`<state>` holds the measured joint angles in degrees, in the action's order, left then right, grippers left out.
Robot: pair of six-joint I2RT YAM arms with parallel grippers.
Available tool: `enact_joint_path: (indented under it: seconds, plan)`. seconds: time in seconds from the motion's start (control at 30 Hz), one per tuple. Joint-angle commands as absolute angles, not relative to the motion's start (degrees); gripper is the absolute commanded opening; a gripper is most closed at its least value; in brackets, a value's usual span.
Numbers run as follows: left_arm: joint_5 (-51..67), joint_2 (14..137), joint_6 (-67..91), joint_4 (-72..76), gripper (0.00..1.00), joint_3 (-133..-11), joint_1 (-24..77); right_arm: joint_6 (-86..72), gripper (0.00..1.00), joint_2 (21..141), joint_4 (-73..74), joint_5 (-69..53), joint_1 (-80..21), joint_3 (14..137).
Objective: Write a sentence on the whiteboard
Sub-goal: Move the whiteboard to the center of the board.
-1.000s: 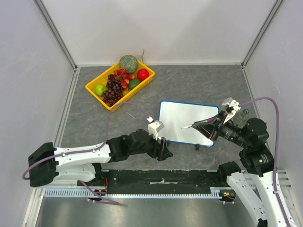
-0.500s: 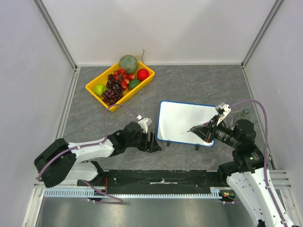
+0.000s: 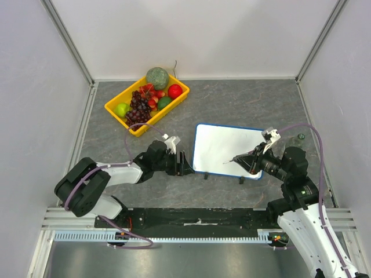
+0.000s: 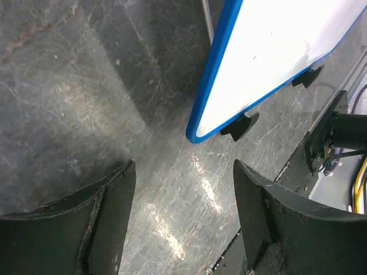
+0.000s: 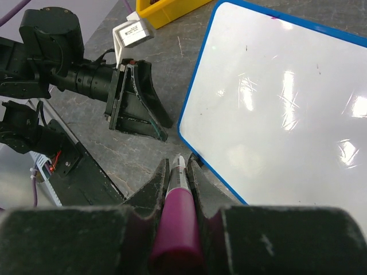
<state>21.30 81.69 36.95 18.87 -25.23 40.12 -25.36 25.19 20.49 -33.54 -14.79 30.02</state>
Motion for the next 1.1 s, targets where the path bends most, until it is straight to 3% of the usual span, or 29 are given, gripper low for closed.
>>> enact_joint_path:
  seconds: [0.0,0.2,0.6,0.77,1.07]
  plan:
    - [30.6,84.6,32.4,27.2,0.75,-26.7,36.0,-24.5,0.00,25.2,17.0,-33.2,-14.9,29.8]
    - [43.0,91.7,31.6,38.4,0.74,-30.6,32.0,-24.2,0.00,25.8,16.0,-34.1,-15.0,29.8]
    - [51.1,104.1,31.6,44.7,0.68,-42.0,29.4,-26.1,0.00,24.0,15.4,-35.1,-14.9,28.1]
    - [55.3,108.6,33.8,50.4,0.51,-42.7,29.4,-26.3,0.00,23.7,15.6,-35.4,-15.0,28.1]
    - [58.3,110.0,36.4,59.8,0.04,-35.5,29.2,-25.4,0.00,24.8,15.9,-35.9,-14.9,27.9]
